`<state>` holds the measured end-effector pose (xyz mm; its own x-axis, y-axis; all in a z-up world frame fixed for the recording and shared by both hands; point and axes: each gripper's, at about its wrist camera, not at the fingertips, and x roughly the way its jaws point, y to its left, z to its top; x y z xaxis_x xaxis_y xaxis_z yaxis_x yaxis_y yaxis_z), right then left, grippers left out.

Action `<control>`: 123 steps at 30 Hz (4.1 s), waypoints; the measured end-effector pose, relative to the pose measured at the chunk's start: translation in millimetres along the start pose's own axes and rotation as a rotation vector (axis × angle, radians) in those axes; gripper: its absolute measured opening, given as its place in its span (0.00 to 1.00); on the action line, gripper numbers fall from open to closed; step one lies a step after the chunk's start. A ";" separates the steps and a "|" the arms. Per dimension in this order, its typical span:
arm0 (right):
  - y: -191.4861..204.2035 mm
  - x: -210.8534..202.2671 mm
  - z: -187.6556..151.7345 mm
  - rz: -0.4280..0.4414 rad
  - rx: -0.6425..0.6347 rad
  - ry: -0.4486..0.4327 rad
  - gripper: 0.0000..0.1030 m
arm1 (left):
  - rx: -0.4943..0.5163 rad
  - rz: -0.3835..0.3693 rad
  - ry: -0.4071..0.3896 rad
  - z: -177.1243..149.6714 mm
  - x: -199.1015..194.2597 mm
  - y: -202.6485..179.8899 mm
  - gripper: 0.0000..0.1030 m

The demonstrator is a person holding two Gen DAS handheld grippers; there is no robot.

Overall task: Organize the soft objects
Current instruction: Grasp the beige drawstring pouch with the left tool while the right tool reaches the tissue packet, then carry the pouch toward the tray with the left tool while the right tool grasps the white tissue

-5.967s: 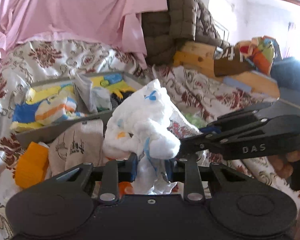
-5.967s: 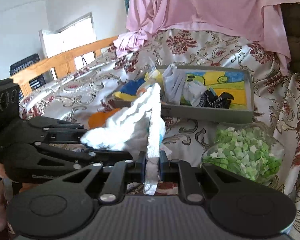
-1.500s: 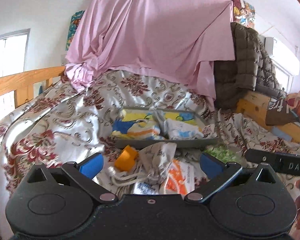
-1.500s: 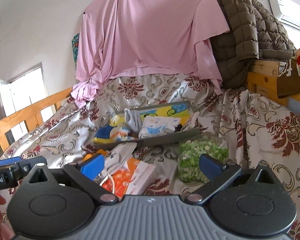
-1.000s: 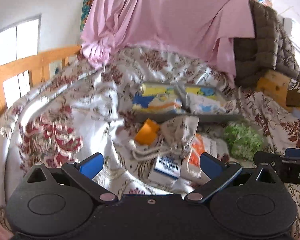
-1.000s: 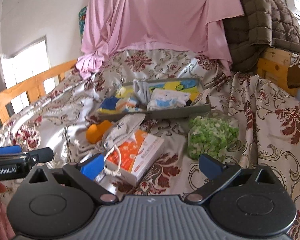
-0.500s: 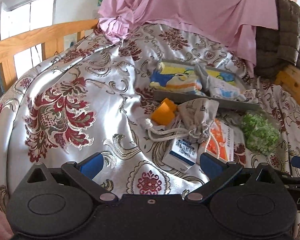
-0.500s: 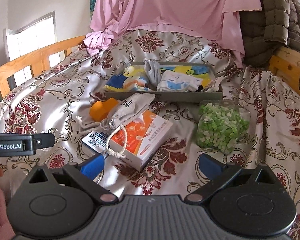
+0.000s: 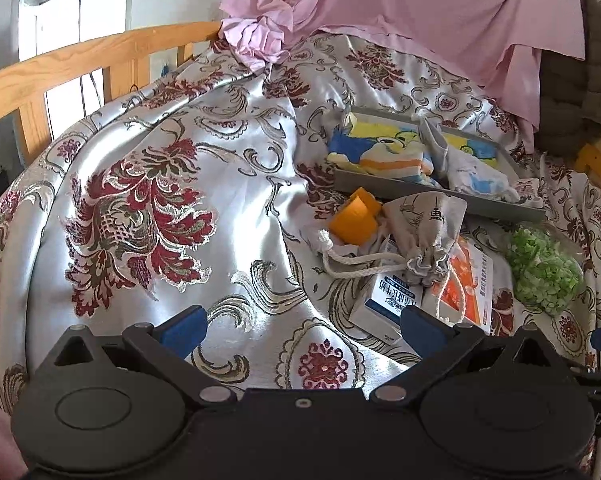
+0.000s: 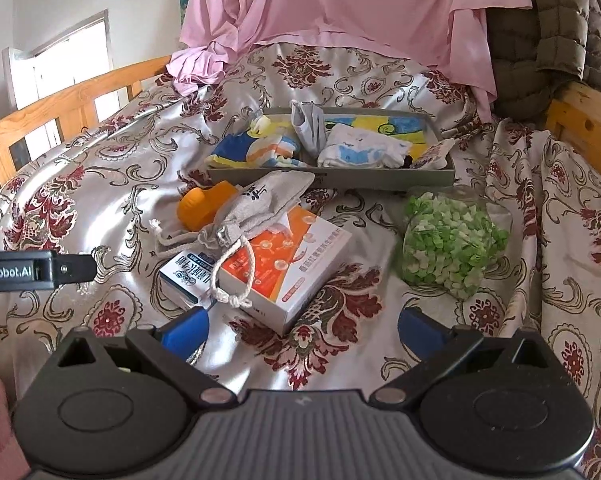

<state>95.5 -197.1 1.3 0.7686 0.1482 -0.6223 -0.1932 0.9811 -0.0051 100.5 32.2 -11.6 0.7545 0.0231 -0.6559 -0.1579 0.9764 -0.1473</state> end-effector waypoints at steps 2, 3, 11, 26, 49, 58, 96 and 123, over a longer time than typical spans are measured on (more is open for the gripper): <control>-0.1 -0.3 0.2 -0.001 0.001 -0.009 1.00 | -0.009 -0.019 0.040 3.8 5.0 2.4 0.99; 0.0 -0.4 0.4 -0.001 0.002 -0.013 1.00 | -0.011 -0.031 0.061 6.3 8.3 3.6 0.99; 1.6 2.3 5.3 0.015 -0.001 -0.070 1.00 | 0.065 -0.071 0.128 29.8 34.7 0.5 0.99; 26.7 46.6 21.4 -0.024 -0.213 -0.158 1.00 | 0.115 -0.173 0.056 62.0 80.5 -1.7 0.99; -29.2 108.2 60.8 -0.132 -0.312 -0.190 1.00 | 0.195 -0.591 0.046 51.7 124.7 -49.6 0.94; -30.7 115.9 58.0 -0.127 -0.317 -0.172 1.00 | 0.229 -0.558 0.110 47.6 147.9 -56.2 0.57; 23.6 183.8 78.5 0.096 -0.278 -0.022 0.87 | -0.215 -0.470 0.008 84.9 142.5 15.1 0.40; 38.7 187.7 69.7 -0.007 -0.439 -0.065 0.26 | -0.091 -0.506 -0.010 77.8 137.6 -2.3 0.40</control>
<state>274.9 -122.7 -61.1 0.8049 0.1634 -0.5704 -0.4180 0.8385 -0.3497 254.2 49.9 -43.9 0.7566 -0.4453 -0.4788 0.1741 0.8430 -0.5089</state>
